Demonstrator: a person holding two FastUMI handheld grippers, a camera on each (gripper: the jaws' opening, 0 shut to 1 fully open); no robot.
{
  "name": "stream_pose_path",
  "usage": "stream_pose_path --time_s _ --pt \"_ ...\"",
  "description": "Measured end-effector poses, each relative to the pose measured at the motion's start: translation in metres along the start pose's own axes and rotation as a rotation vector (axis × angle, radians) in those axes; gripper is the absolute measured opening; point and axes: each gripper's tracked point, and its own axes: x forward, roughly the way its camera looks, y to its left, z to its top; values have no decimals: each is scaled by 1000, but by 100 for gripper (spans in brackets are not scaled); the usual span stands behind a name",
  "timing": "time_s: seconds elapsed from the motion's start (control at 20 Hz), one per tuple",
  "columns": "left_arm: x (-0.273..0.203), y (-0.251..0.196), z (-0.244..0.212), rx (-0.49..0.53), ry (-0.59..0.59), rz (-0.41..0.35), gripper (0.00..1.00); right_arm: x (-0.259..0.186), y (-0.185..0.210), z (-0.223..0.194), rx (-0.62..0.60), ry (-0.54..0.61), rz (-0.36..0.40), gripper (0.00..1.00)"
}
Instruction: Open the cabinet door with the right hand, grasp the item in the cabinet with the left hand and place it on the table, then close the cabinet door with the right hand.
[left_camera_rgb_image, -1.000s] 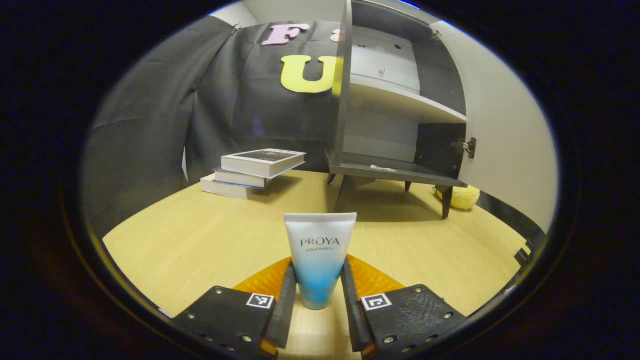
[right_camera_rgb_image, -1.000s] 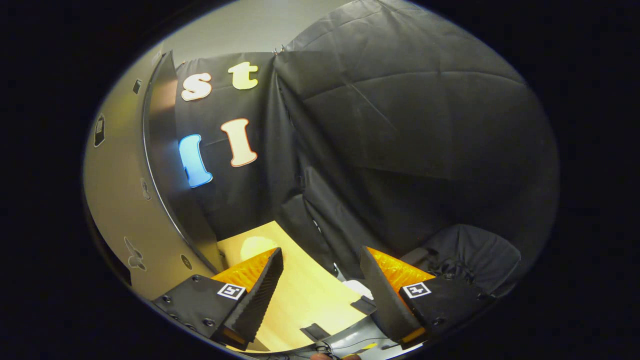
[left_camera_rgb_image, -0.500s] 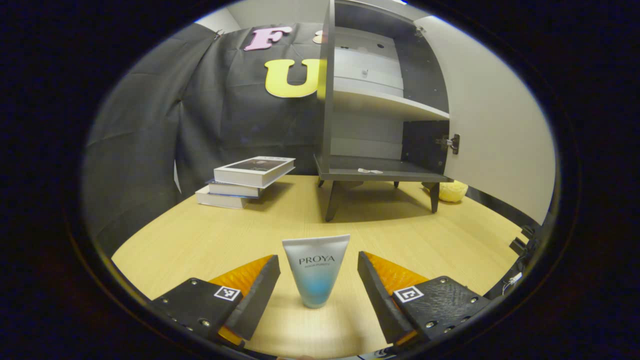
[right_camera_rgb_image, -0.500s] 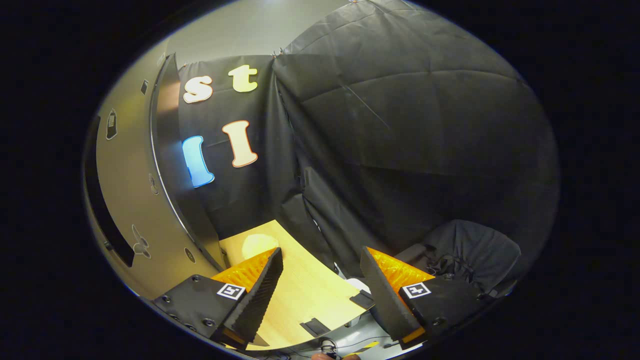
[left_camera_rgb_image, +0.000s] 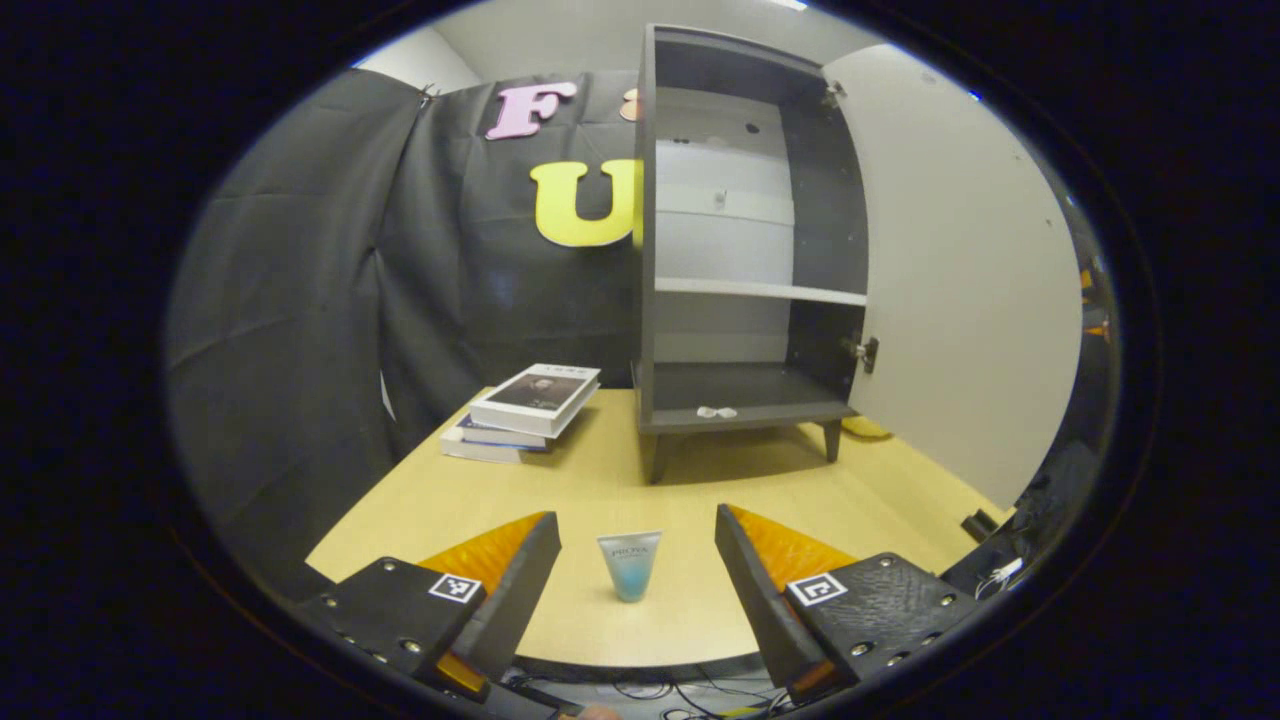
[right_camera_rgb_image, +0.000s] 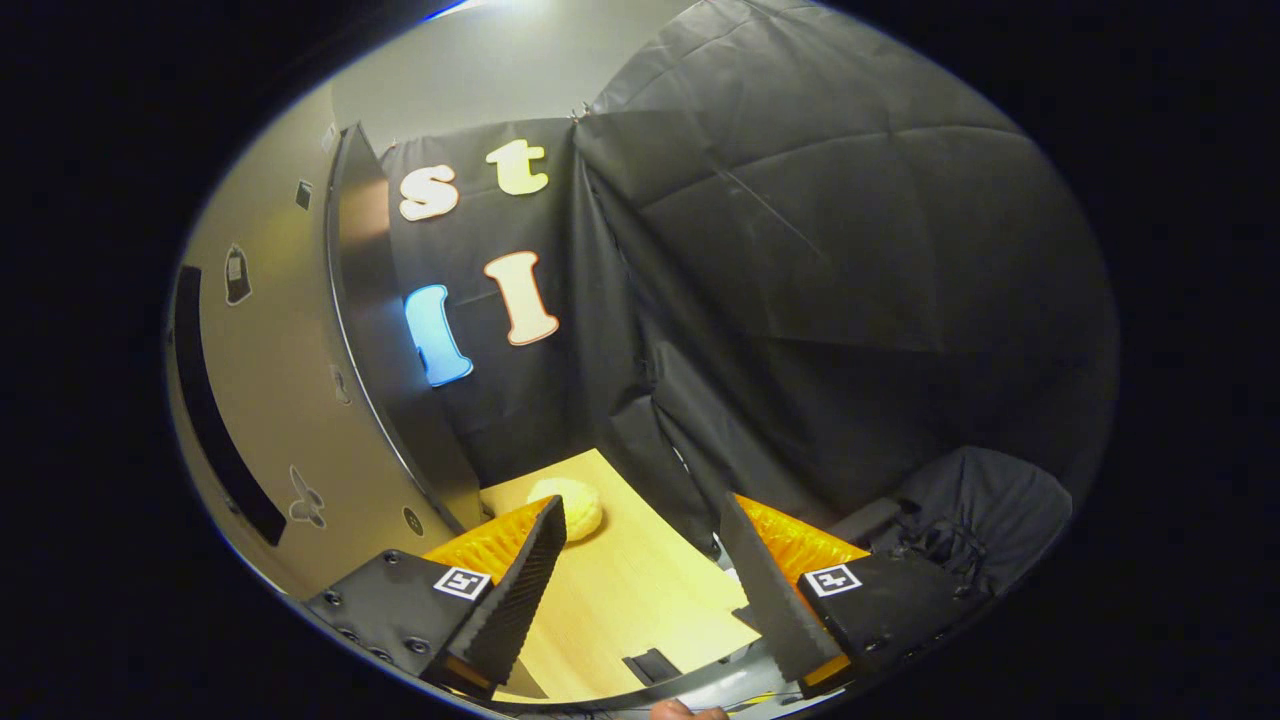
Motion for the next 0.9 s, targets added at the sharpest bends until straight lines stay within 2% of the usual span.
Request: stream_pose_path --time_s 0.05,0.1,0.3,0.35,0.4,0.45,0.5,0.55,0.6,0.65,0.8,0.85,0.9 --pt "-9 -3 22 -4 -24 24 95 -1 4 10 -8 -15 25 98" --pt "-16 -7 44 -8 -48 45 92 0 9 19 -17 -29 51 93" --pt "-27 -26 125 -7 -122 74 95 7 19 44 -60 -51 132 92" --pt "-30 -29 141 9 -124 75 92 8 26 51 -67 -51 167 93" --pt "-34 -31 162 24 -139 82 92 8 32 57 -79 -54 204 100" --pt "-38 -36 184 34 -155 81 95 8 38 61 -94 -56 238 100" --pt "-41 -40 203 37 -170 79 92 7 42 65 -113 -56 265 93" --pt "-46 -42 214 37 -176 85 92 5 47 70 -133 -64 291 93" --pt "-48 -43 224 33 -179 95 98 1 52 75 -155 -78 318 93" --pt "-49 -44 232 21 -189 104 92 -2 57 80 -169 -92 343 92" --pt "-49 -46 244 -101 -185 132 92 -13 62 92 -166 -117 404 98" --pt "-49 -42 245 -161 -175 158 95 -13 64 99 -163 -141 420 93" --pt "-49 -39 249 -217 -182 184 92 -13 65 105 -160 -158 435 92"
